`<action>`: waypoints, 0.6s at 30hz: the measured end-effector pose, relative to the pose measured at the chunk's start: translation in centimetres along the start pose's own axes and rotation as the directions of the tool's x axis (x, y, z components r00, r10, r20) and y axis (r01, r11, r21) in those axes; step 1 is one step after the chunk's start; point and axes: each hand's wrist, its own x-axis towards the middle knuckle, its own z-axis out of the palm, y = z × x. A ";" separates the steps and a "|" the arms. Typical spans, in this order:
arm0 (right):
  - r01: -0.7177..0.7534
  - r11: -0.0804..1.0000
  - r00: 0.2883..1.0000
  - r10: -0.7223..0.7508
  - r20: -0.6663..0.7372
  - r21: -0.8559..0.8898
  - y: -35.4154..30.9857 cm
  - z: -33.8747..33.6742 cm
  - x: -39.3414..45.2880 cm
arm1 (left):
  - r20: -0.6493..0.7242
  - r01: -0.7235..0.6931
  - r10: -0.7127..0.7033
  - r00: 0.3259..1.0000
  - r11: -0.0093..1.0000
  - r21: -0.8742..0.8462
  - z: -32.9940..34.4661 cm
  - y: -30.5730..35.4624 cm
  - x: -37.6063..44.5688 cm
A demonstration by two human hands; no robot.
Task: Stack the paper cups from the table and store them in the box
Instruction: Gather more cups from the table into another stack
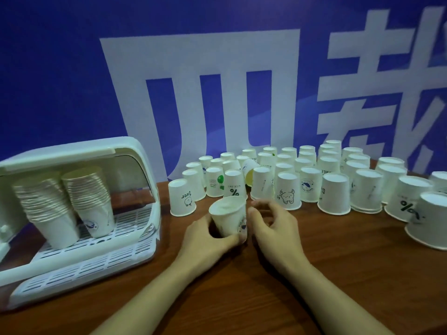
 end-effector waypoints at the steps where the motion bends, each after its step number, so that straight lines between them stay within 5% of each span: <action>1: 0.059 0.988 0.998 -0.064 -0.029 -0.142 0.3 -0.4 0.8 | -0.037 -0.008 0.010 0.999 0.999 0.052 0.0 -0.3 0.2; 4: 0.192 0.808 0.971 -0.237 -0.010 -0.556 1.1 -1.0 4.5 | -0.015 -0.046 0.049 0.999 0.990 0.134 0.4 -0.8 0.6; 6: 0.181 0.640 0.977 -0.205 0.061 -0.747 1.4 -1.0 6.9 | 0.018 -0.058 0.056 0.998 0.989 0.137 0.5 -1.1 0.6; 10: -0.011 0.489 0.999 0.050 0.016 -0.872 2.2 -0.9 9.2 | 0.014 -0.064 0.063 0.998 0.989 0.133 0.7 -1.4 0.9; 13: -0.012 0.425 1.000 -0.015 -0.021 -0.905 2.7 -1.4 9.6 | 0.006 -0.061 0.061 0.998 0.988 0.139 0.7 -1.3 1.0; 16: 0.038 0.456 0.989 -0.144 -0.031 -0.889 2.8 -2.7 9.5 | 0.008 -0.058 0.057 0.998 0.986 0.155 0.6 -1.2 0.9; 18: 0.029 0.650 0.988 -0.136 -0.079 -0.760 2.3 -3.3 9.1 | -0.007 -0.061 0.062 0.998 0.988 0.145 0.6 -1.2 0.8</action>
